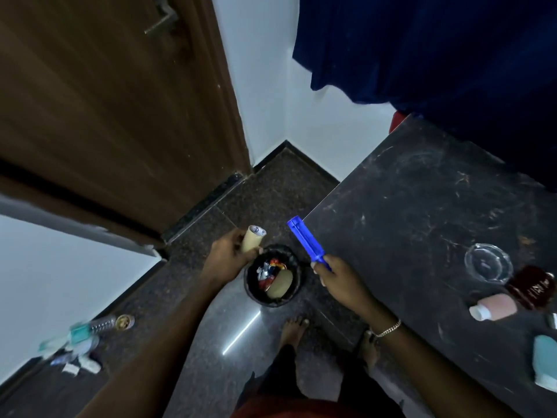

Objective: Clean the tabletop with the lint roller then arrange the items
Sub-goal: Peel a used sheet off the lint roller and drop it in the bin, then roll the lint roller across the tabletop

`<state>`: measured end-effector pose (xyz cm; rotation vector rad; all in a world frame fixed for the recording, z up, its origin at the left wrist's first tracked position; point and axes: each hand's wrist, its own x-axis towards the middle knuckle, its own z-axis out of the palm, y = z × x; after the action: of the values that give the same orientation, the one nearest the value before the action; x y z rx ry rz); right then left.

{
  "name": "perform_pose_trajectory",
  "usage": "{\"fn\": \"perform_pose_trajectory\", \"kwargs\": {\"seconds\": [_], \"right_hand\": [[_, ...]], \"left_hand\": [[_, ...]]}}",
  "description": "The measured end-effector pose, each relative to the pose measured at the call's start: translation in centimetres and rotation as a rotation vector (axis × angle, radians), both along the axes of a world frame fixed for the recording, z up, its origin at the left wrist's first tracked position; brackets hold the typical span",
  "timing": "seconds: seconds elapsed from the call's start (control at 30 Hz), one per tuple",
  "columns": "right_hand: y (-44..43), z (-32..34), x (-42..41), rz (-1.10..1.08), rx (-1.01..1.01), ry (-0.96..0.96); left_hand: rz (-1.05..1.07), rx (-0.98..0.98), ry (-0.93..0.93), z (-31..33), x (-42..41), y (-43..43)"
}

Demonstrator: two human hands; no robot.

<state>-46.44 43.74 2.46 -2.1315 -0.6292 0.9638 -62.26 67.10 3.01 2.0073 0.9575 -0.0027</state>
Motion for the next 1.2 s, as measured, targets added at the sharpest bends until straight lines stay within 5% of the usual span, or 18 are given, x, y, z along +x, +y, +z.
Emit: {"fn": "perform_pose_trajectory", "kwargs": {"seconds": [0.43, 0.73, 0.9, 0.97, 1.2], "right_hand": [[5.3, -14.3, -1.9, -0.126, -0.112, 0.138], [6.9, -23.1, -1.2, -0.074, -0.194, 0.127], [7.6, -23.1, -2.0, -0.011, -0.188, 0.119], [7.3, -16.3, -2.8, -0.051, -0.168, 0.092], [5.9, -15.1, -4.3, -0.052, -0.064, 0.106]], "left_hand": [[0.116, -0.178, 0.176, -15.7, -1.4, -0.2], [0.045, -0.126, 0.316, -24.4, 0.2, 0.0], [0.086, -0.073, 0.364, -24.1, -0.9, 1.4], [0.017, -0.009, 0.34, -17.0, -1.8, 1.6], [-0.18, 0.237, 0.298, -14.3, -4.4, 0.3]]}}
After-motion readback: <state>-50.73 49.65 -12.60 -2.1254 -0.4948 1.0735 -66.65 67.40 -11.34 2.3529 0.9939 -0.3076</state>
